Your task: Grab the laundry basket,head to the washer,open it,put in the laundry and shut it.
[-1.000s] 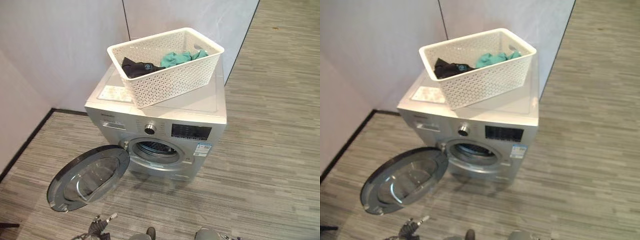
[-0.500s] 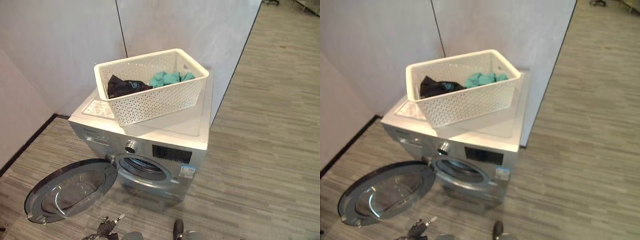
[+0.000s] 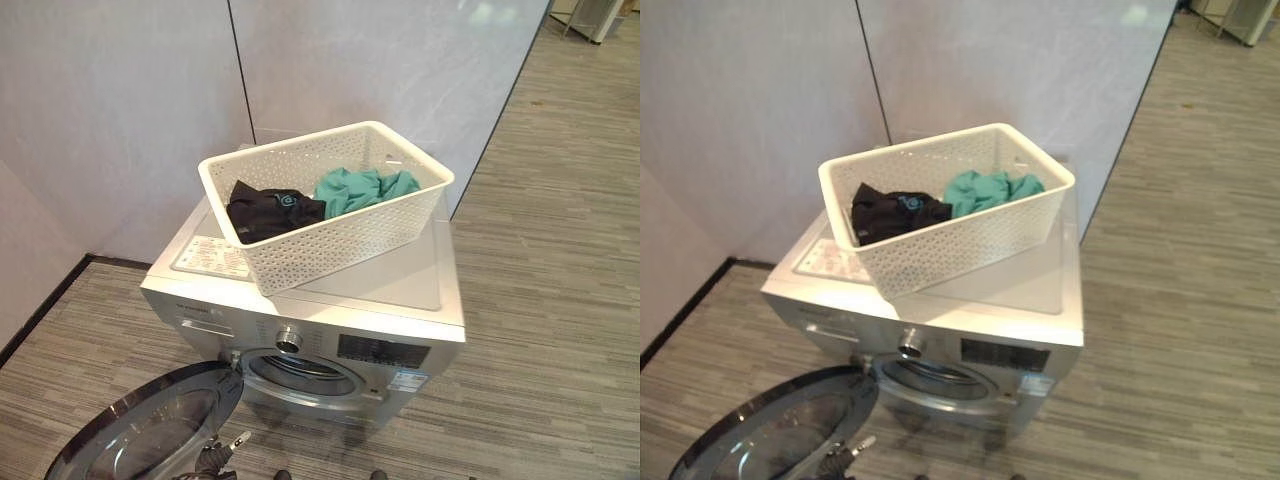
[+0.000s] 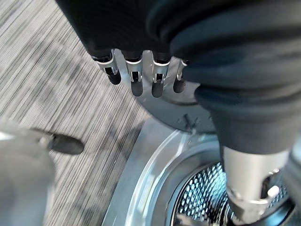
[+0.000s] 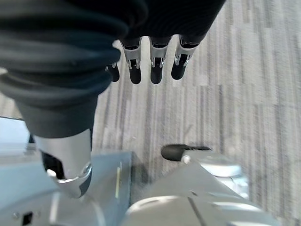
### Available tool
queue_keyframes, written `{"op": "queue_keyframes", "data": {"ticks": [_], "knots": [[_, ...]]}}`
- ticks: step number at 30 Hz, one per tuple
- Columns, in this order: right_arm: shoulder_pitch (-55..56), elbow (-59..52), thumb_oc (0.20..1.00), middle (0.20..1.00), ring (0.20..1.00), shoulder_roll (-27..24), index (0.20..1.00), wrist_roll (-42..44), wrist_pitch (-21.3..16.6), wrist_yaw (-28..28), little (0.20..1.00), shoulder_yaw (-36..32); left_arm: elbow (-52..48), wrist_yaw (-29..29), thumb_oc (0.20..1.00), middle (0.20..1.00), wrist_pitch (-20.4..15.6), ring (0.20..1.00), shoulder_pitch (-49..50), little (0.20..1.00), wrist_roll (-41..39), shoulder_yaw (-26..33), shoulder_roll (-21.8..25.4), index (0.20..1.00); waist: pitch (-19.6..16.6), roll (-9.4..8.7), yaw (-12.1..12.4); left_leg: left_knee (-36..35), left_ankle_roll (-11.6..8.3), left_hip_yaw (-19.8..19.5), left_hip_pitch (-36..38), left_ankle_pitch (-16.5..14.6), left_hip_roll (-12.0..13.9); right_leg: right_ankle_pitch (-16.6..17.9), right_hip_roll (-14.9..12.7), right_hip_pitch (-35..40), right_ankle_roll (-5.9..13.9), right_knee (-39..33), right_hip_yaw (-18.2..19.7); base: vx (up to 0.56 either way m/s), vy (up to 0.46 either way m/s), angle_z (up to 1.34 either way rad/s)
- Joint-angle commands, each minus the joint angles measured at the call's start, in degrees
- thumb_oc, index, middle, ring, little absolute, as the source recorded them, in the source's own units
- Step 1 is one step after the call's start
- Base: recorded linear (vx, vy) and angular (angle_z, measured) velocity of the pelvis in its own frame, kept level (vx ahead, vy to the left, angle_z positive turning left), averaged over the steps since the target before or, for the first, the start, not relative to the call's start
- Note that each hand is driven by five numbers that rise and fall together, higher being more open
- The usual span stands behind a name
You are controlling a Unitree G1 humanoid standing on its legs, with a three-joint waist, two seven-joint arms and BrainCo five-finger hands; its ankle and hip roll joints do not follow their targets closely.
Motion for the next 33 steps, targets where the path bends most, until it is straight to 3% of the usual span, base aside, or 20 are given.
{"op": "queue_keyframes", "data": {"ticks": [1,2,3,4,6,8,9,10,11,17,18,19,20,21,22,23,24,28,30,33], "knots": [[-2.47,0.62,1.0,1.0,1.0,-0.83,1.0,-1.04,-0.97,-0.1,1.0,-0.75,0.92,0.35,1.0,1.0,-1.66,1.0,-1.39,1.0,1.04,0.66,0.48,1.0,1.23,-1.58,1.8,-0.71,-0.91,-3.12,-1.8,0.99,4.31,-2.41,-3.51,2.85,3.49,0.77,2.05,0.08,0.29,0.11],[-2.17,2.93,1.0,1.0,1.0,-0.45,1.0,-0.35,-0.46,-0.03,1.0,-2.43,1.92,0.31,1.0,1.0,-1.49,1.0,-0.86,1.0,1.04,1.86,1.01,1.0,1.24,-2.11,1.97,2.85,1.25,-1.75,-2.0,-2.58,1.42,-1.6,-6.21,2.64,4.69,2.05,2.99,0.13,0.544,0.02],[-2.52,4.09,1.0,1.0,1.0,-0.87,1.0,1.14,-0.46,-0.48,1.0,-5.13,1.88,0.18,1.0,1.0,-1.54,1.0,-0.87,1.0,1.36,2.1,1.23,1.0,1.01,-2.17,1.75,4.27,2.38,-1.33,-2.47,-4.19,-0.85,-0.04,-8.49,2.31,5.88,1.65,3.35,0.08,0.674,-0.09],[-4.76,4.55,1.0,1.0,1.0,-1.64,1.0,1.31,-0.55,-1.06,1.0,-5.08,1.73,0.63,1.0,1.0,-1.55,1.0,-0.74,1.0,1.64,2.05,1.71,1.0,1.52,-1.84,2.87,4.2,3.47,-0.58,-2.52,-4.69,-1.29,1.74,-8.18,-0.75,5.61,2.66,3.14,-0.03,0.398,-0.19],[-5.31,4.56,1.0,1.0,1.0,-1.61,1.0,1.16,-0.72,-1.15,1.0,-4.73,1.67,0.55,1.0,1.0,-1.39,1.0,-0.85,1.0,1.69,1.81,1.75,1.0,1.42,-1.68,3.58,4.11,3.65,-0.43,-3.08,-4.46,-1.21,1.6,-7.53,-1.73,5.4,3.39,1.29,-0.06,0.089,-0.49],[-6.84,4.37,1.0,1.0,1.0,-1.18,1.0,1.32,-1.12,-0.6,1.0,-1.76,1.85,-0.04,1.0,1.0,-0.97,1.0,-0.64,1.0,1.67,1.63,1.82,1.0,1.67,-2.02,4.66,3.27,4.11,-0.6,-2.66,-3.64,-1.81,-1.15,-1.65,-2.14,3.29,4.26,-1.95,-0.02,0.029,-0.53],[-6.84,4.37,1.0,1.0,1.0,-1.18,1.0,1.32,-1.13,-0.6,1.0,-1.75,1.85,-0.04,1.0,1.0,-0.97,1.0,-0.64,1.0,1.66,1.64,1.83,1.0,1.74,-2.01,4.67,3.26,4.09,-0.59,-2.56,-3.67,-1.79,-1.18,-1.63,-2.05,3.28,4.26,-1.94,0.0,-0.026,-0.16],[-6.61,3.96,1.0,1.0,1.0,-0.63,1.0,1.36,-1.4,-0.37,1.0,0.01,2.09,-0.73,1.0,1.0,-0.91,1.0,-0.09,1.0,1.3,1.52,1.44,1.0,1.59,-2.4,4.81,2.63,4.11,-1.34,-2.28,-3.24,-2.13,-2.32,0.54,-1.5,2.4,3.11,-0.92,0.03,-0.063,-0.17],[-6.38,3.76,1.0,1.0,1.0,-0.48,1.0,1.3,-1.44,-0.18,1.0,0.53,2.23,-0.7,1.0,1.0,-1.03,1.0,-0.11,1.0,0.93,1.74,1.42,1.0,1.66,-2.83,4.75,2.7,4.15,-1.79,-2.06,-3.34,-2.42,-2.47,1.38,-1.0,2.14,2.6,1.15,0.03,-0.062,-0.21],[-6.38,3.76,1.0,1.0,1.0,-0.47,1.0,1.3,-1.44,-0.18,1.0,0.54,2.23,-0.7,1.0,1.0,-1.03,1.0,-0.1,1.0,0.93,1.75,1.42,1.0,1.74,-2.83,4.78,2.7,4.14,-1.76,-1.95,-3.37,-2.41,-2.48,1.39,-0.89,2.14,2.58,1.18,0.01,-0.013,0.02],[-5.5,3.26,1.0,1.0,1.0,-0.01,1.0,0.98,-1.52,0.12,1.0,1.3,2.4,-0.48,1.0,1.0,-1.14,1.0,-0.43,1.0,0.79,2.2,1.31,1.0,2.24,-3.95,4.49,4.26,3.76,-2.77,-2.06,-4.0,-3.17,-2.71,3.3,-0.43,1.31,2.1,6.34,0.06,-0.118,0.06],[-4.9,2.46,1.0,1.0,1.0,0.45,1.0,0.13,-1.5,0.25,1.0,2.59,1.62,-0.32,1.0,1.0,-1.58,1.0,-0.84,1.0,-0.99,2.9,0.88,1.0,3.7,-4.8,4.98,11.05,2.42,-3.2,-3.87,-5.99,-3.42,-2.66,2.32,1.74,0.65,1.37,3.08,0.03,0.033,0.31],[-4.81,2.65,1.0,1.0,1.0,-0.3,1.0,0.07,-1.36,-0.07,1.0,1.76,0.82,0.45,1.0,1.0,-2.19,1.0,-1.25,1.0,-1.58,2.67,0.28,1.0,3.98,-5.24,4.37,12.15,0.89,-6.03,-7.28,-4.4,-0.51,-3.2,0.92,2.1,1.38,-0.06,2.8,0.01,0.155,0.6],[-4.42,2.65,1.0,1.0,1.0,-0.3,1.0,0.25,-1.26,-0.15,1.0,1.28,0.29,0.56,1.0,1.0,-2.24,1.0,-0.97,1.0,-1.71,2.6,0.26,1.0,3.7,-5.08,4.12,10.16,0.78,-5.05,-7.46,-2.69,1.85,-3.65,0.47,2.22,1.62,-0.06,2.66,0.01,0.224,0.64],[-4.39,2.63,1.0,1.0,1.0,-0.3,1.0,0.25,-1.25,-0.16,1.0,1.27,0.28,0.57,1.0,1.0,-2.24,1.0,-0.94,1.0,-1.71,2.58,0.25,1.0,3.76,-5.08,4.24,9.92,0.75,-4.94,-7.21,-2.62,1.93,-3.68,0.5,2.28,1.59,-0.03,2.76,0.09,0.227,0.21],[-3.88,2.87,1.0,1.0,1.0,-0.31,1.0,0.63,-1.15,-0.35,1.0,0.5,0.09,0.73,1.0,1.0,-2.15,1.0,-0.8,1.0,-1.66,2.48,0.3,1.0,3.01,-4.45,4.16,5.98,0.49,-5.25,-6.95,-0.72,3.98,-3.99,-0.16,2.42,2.08,-0.25,2.88,0.12,0.302,-0.06],[-3.6,3.31,1.0,1.0,1.0,-0.41,1.0,0.43,-1.02,-0.23,1.0,-0.2,0.52,0.82,1.0,1.0,-2.15,1.0,-0.86,1.0,-1.24,2.38,0.05,1.0,2.15,-3.6,3.64,3.18,0.37,-5.17,-5.66,-0.95,4.53,-4.13,-0.9,2.83,2.71,-0.49,2.48,0.16,0.397,-0.12],[-2.82,3.78,1.0,1.0,1.0,-0.06,1.0,0.44,-0.53,-0.08,1.0,-1.77,1.29,0.62,1.0,1.0,-1.78,1.0,-1.11,1.0,-0.26,1.53,0.18,1.0,1.18,-2.93,2.41,2.96,0.28,-3.79,-4.79,-1.36,2.91,-3.34,-3.51,2.25,3.86,0.54,1.93,0.07,0.268,0.07],[-3.14,4.07,1.0,1.0,1.0,0.14,1.0,0.27,-0.09,-0.23,1.0,-2.09,1.59,0.4,1.0,1.0,-1.3,1.0,-1.44,1.0,1.94,0.52,0.74,1.0,1.39,-2.08,1.82,2.01,2.06,-2.78,-2.76,-2.62,0.0,-2.09,-5.85,-0.05,4.73,5.02,3.6,0.08,0.497,-0.01],[-3.96,4.09,1.0,1.0,1.0,0.66,1.0,-0.13,0.02,-0.18,1.0,-1.46,1.76,0.53,1.0,1.0,-1.13,1.0,-1.61,1.0,2.74,0.38,1.38,1.0,1.57,-1.61,2.34,1.04,3.06,-1.22,-1.77,-2.89,-0.75,-0.11,-6.7,-1.27,5.27,6.07,2.12,0.03,0.212,-0.17]]}}
